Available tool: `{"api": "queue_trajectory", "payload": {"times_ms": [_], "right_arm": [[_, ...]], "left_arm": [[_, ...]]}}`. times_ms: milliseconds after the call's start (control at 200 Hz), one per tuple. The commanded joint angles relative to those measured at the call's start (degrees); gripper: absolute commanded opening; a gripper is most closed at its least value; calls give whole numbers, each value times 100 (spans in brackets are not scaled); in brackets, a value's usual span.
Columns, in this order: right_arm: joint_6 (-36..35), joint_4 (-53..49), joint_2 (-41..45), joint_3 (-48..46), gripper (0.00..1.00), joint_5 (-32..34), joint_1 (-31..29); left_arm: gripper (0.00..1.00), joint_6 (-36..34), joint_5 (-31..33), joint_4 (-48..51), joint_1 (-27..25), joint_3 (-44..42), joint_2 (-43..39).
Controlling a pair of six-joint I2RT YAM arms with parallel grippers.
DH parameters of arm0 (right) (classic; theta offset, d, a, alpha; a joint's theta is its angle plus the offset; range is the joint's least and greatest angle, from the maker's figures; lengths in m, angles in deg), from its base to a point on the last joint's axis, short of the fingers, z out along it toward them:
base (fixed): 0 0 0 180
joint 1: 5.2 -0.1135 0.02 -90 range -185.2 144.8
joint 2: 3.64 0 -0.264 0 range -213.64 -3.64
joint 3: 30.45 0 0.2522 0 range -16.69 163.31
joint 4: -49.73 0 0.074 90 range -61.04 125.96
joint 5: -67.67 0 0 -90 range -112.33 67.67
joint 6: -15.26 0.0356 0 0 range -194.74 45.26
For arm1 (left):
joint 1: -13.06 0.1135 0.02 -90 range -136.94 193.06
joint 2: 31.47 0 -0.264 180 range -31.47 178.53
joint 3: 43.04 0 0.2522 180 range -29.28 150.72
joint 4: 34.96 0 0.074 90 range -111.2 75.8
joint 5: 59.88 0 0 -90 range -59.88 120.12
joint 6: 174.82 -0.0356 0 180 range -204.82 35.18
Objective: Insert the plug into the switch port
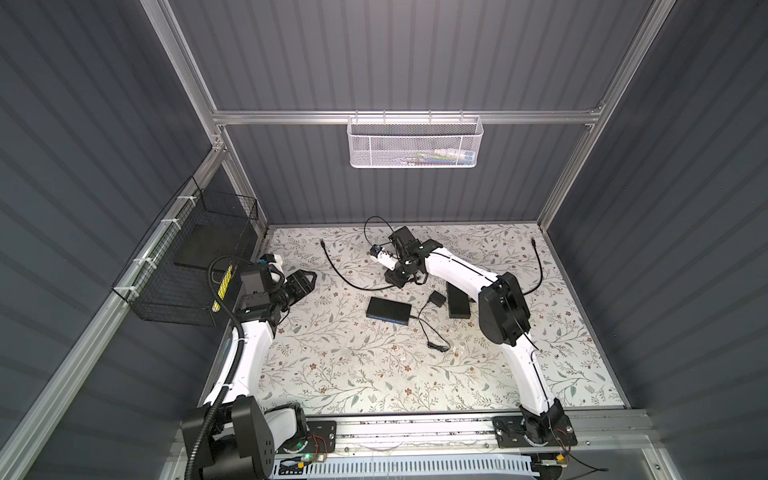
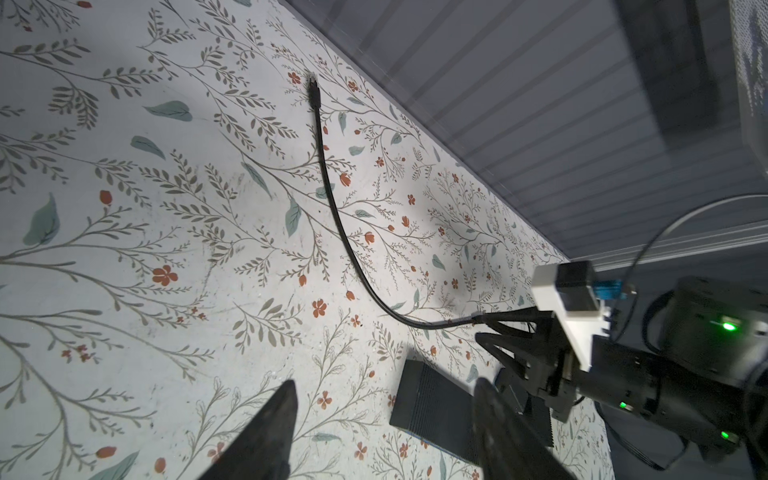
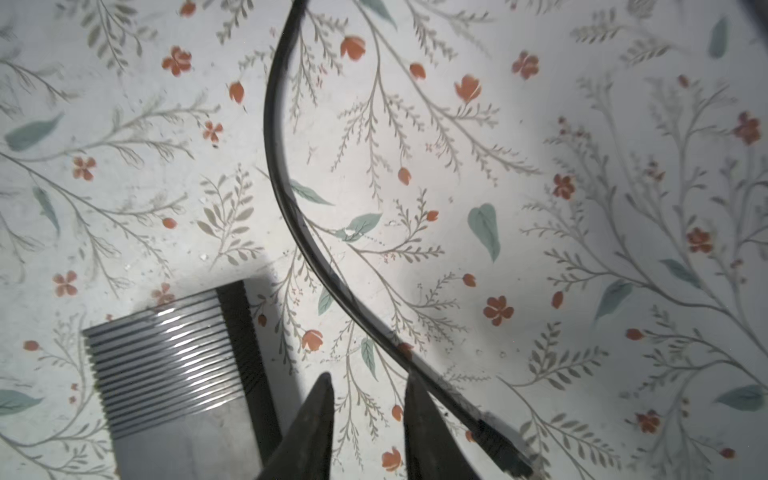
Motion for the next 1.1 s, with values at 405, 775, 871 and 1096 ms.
{"api": "queue_trajectory", "payload": {"times_ms": [405, 775, 871, 1096], "right_arm": [[-1065, -705, -748, 660, 27, 276, 94], [-1688, -778, -885, 639, 4, 319, 136], [-1771, -826, -870, 642, 0, 269, 137], [-1902, -640, -441, 438, 11, 422, 143]], "left_arm": [[66, -30, -395, 210, 72, -180, 36], [65, 19, -538, 58, 72, -176, 256], [65, -12, -547, 108, 72, -142, 243], [65, -77, -562, 194, 71, -130, 187]]}}
